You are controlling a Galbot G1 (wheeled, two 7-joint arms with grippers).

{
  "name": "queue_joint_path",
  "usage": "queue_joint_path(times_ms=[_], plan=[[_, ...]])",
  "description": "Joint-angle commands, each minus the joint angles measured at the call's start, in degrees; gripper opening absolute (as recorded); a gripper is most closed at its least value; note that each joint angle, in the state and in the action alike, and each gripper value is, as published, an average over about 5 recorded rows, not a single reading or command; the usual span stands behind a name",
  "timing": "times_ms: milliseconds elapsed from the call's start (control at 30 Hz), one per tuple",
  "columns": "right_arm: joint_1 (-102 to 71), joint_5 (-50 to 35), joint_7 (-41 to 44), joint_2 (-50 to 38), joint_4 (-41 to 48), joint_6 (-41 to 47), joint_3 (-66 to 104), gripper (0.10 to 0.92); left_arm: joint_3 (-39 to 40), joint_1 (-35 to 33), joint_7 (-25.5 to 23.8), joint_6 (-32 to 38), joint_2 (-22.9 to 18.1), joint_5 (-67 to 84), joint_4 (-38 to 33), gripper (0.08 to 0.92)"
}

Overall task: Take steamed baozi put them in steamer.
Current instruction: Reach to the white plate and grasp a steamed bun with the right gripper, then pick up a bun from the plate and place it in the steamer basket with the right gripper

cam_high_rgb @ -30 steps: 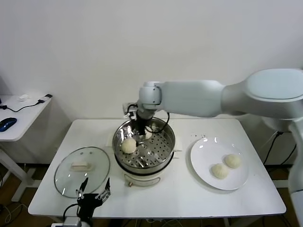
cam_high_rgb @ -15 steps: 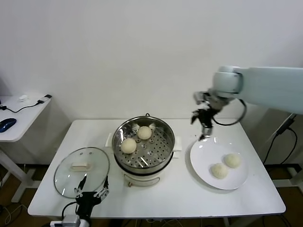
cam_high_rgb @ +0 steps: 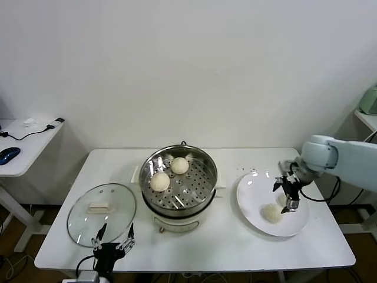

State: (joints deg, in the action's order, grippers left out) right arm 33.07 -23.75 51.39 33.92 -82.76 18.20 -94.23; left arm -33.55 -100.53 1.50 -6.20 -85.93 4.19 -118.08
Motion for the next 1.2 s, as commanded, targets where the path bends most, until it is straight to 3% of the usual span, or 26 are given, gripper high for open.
queue_joint_path(times_ms=[33, 500, 667, 933, 1200], plan=[[-15.12, 5.23, -2.86, 0.32, 6.60, 1.98, 10.58, 0.823, 0.10, -0.32, 0.01, 0.10, -0.09, -0.22, -0.05, 0.823], [-19.19, 4.63, -3.31, 4.39, 9.78, 2.74, 13.42, 0.817, 0.02, -0.16, 0.05, 0.08, -0.04, -0.04, 0.50, 0.823], [-17.43, 4.42, -3.17, 4.11, 9.39, 2.58, 14.08, 0.757, 0.24, -0.02, 0.04, 0.01, -0.07, -0.18, 0.55, 0.823], [2.67, 0.59, 3.89, 3.41, 4.19, -3.03, 1.79, 0.697, 0.41, -0.39, 0.03, 0.11, 0.18, -0.45, 0.12, 0.823], [27.75, -4.76, 10.23, 14.25, 3.05, -12.86, -6.69, 0.702, 0.92, -0.49, 0.11, 0.32, 0.37, -0.83, -0.15, 0.823]])
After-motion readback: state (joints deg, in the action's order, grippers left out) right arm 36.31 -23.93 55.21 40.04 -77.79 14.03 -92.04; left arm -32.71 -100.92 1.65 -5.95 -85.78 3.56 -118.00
